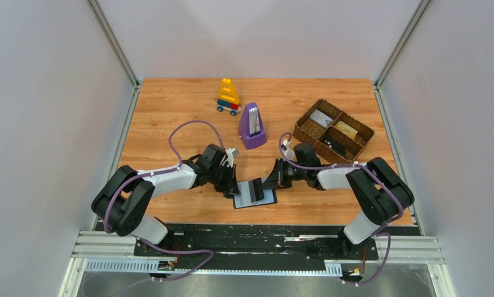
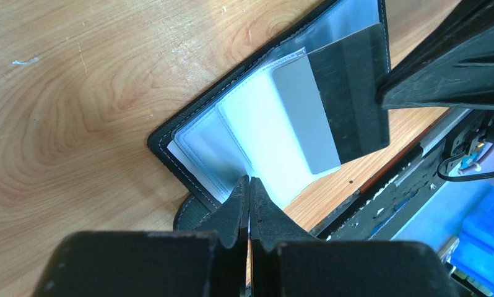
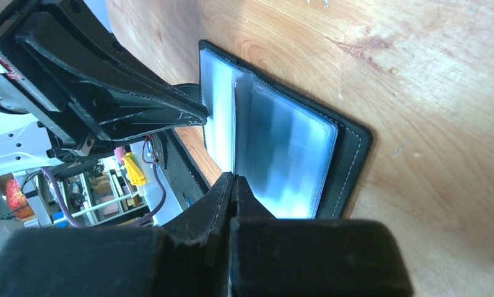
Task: Take the credit cards out of the card holder
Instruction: Remove the credit card from the card holder.
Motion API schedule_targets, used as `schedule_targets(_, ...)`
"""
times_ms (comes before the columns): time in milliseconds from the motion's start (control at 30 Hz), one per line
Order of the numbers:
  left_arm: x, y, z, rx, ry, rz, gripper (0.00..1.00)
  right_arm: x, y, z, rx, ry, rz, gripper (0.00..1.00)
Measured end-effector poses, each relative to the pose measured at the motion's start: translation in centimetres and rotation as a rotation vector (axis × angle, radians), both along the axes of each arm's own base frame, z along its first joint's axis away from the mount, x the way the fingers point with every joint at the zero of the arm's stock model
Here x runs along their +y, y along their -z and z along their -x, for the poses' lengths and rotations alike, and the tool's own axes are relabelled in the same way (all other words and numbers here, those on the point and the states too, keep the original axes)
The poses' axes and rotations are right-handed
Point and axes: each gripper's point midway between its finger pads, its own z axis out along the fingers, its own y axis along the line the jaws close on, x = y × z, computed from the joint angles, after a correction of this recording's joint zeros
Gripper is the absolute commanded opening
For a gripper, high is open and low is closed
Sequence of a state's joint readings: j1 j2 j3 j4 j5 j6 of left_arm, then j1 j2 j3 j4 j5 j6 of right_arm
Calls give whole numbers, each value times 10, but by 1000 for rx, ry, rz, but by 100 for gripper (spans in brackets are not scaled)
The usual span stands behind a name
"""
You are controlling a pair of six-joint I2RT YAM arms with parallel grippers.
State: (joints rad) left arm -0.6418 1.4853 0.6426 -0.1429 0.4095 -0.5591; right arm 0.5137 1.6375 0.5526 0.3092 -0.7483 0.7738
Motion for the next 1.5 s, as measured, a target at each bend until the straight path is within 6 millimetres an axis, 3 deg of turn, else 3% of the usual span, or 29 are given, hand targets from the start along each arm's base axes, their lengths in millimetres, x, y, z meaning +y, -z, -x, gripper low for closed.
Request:
schedule_targets(100, 0, 0, 0, 1, 1, 0, 3, -5, -6, -1, -27, 10, 20, 0)
schedule_targets(500, 1, -12, 4, 23, -19, 5, 34, -29, -29, -18, -265, 70, 157, 0)
schedule_targets(667, -8, -45, -4, -10, -66, 73, 49, -34, -57, -29, -559, 50, 232, 0)
schedule_targets(800, -14, -84, -12, -55, -135, 165, 57, -23, -96, -22, -897, -12, 251, 0)
schedule_targets(900, -16, -114, -14, -72, -199, 248, 64, -21, -113, -16, -1103, -41, 284, 0)
schedule_targets(1033, -18, -143, -18, -70, -270, 346, 72, -20, -116, -17, -1251, -75, 376, 0)
schedule_targets(1200, -21, -159, -20, -36, -334, 422, 76, -6, -113, -6, -1412, -164, 489, 0)
schedule_targets(1367, -19, -153, -17, 16, -385, 448, 75, 13, -98, 12, -1522, -281, 573, 0)
schedule_targets(1500, -16, -141, -13, 55, -420, 449, 70, 21, -92, 22, -1575, -328, 619, 0)
